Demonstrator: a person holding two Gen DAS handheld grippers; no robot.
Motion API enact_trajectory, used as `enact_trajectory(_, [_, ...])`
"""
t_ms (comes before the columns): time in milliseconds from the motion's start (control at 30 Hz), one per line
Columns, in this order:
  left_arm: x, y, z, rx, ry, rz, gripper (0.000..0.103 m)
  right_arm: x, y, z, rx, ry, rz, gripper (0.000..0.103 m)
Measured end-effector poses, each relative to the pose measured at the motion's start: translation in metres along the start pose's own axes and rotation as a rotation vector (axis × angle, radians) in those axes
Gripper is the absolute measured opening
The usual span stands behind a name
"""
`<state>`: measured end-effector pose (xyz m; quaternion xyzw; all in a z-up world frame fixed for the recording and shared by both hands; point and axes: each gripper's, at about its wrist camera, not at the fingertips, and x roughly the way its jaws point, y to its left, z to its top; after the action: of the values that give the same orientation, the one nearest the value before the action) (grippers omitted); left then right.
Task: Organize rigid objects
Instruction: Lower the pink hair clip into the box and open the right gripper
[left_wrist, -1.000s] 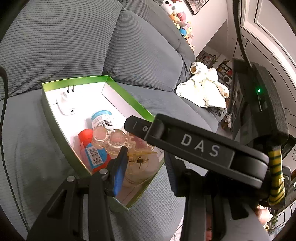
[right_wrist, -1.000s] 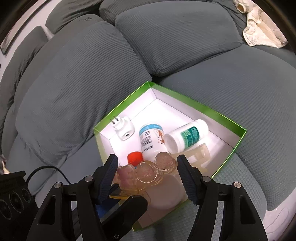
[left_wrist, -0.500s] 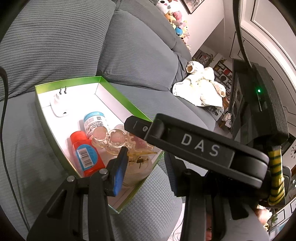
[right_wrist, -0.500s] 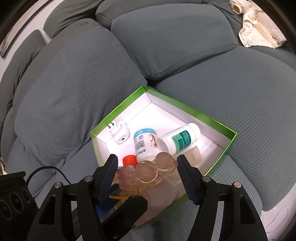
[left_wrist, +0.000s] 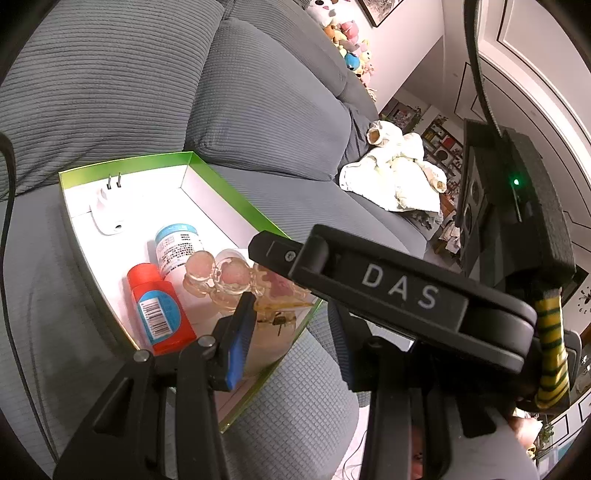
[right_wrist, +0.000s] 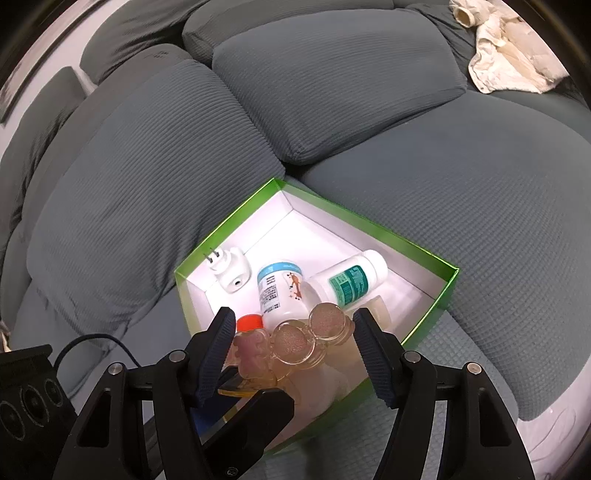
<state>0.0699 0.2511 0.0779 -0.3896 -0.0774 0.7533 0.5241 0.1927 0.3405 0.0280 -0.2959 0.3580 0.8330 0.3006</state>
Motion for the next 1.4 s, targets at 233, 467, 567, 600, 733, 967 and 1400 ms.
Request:
enact_trajectory(233, [0.004, -0.002, 0.001, -0.007, 0.0, 0.0, 0.037, 0.002, -0.004, 0.004, 0.002, 0.004, 0.003, 0.069])
enact_trajectory(467, [0.009, -0.002, 0.007, -0.003, 0.003, -0.004, 0.037, 0.004, -0.006, 0.01, 0.009, 0.0, 0.006, 0.069])
enact_trajectory(567, [0.011, 0.001, 0.01, -0.005, 0.006, 0.0, 0.037, 0.009, -0.005, 0.013, 0.02, 0.006, 0.003, 0.069])
enact_trajectory(600, [0.011, 0.003, 0.01, -0.008, 0.008, 0.003, 0.037, 0.011, -0.005, 0.013, 0.02, 0.009, 0.005, 0.069])
enact_trajectory(733, [0.013, 0.006, 0.014, 0.0, 0.018, 0.018, 0.037, 0.017, -0.005, 0.015, 0.031, 0.025, 0.014, 0.069])
enact_trajectory(967, [0.016, 0.016, 0.016, -0.014, 0.023, 0.021, 0.037, 0.025, -0.003, 0.017, 0.034, 0.042, 0.011, 0.069])
enact_trajectory(1400, [0.017, 0.028, 0.012, -0.052, 0.036, 0.008, 0.037, 0.037, 0.001, 0.015, 0.032, 0.064, 0.004, 0.069])
